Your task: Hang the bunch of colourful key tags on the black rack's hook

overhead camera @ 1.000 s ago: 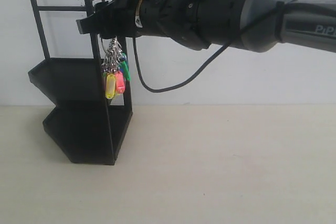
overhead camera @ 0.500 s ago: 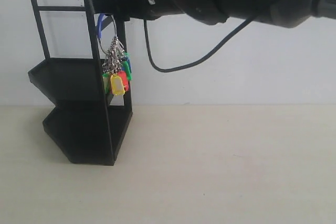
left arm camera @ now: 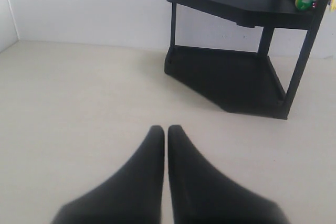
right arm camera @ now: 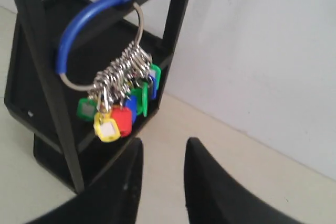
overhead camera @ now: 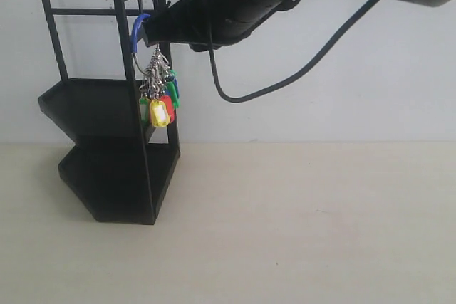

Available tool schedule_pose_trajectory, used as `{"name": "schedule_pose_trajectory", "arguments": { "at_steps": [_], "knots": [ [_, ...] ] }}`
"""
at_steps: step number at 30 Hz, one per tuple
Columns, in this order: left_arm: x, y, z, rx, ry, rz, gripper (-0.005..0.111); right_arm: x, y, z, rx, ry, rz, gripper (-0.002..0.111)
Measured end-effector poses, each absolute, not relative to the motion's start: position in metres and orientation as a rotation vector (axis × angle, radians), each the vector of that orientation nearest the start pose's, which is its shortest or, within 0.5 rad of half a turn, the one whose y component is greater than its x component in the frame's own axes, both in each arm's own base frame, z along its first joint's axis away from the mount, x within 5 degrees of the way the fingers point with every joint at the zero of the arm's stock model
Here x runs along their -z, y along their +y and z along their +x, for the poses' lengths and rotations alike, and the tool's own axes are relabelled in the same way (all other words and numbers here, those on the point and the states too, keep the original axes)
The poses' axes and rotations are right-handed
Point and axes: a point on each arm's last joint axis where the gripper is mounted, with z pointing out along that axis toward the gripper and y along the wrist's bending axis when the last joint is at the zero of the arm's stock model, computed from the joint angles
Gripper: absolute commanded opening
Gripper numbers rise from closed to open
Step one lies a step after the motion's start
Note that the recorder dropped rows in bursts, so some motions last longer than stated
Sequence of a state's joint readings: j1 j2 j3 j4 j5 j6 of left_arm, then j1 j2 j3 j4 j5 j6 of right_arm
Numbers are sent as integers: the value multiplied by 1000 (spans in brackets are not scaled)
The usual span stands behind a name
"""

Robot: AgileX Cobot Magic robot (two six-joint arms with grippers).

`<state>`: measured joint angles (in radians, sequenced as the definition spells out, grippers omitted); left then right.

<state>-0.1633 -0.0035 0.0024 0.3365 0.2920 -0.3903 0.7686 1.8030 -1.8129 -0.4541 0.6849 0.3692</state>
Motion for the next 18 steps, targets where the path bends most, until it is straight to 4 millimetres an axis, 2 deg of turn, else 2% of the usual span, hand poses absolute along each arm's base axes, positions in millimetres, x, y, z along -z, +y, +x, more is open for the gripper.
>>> {"name": "schedule_pose_trajectory", "arguments": {
  "at_steps": [7,8,9,12,18],
  "knots": [
    [-188,0,55,84,1759,15,4,-384,263,302,-43,2180,-668,24],
    [-188,0,55,84,1759,15,4,-384,260,298,-35,2189,-673,23],
    [-188,0,55,84,1759,15,4,-382,259,294,-33,2197,-682,16],
    [-188,0,55,84,1759,15,4,-373,249,272,-30,2217,-729,-1],
    [-188,0,55,84,1759,15,4,-350,238,225,-97,2237,-792,0]
  ]
}}
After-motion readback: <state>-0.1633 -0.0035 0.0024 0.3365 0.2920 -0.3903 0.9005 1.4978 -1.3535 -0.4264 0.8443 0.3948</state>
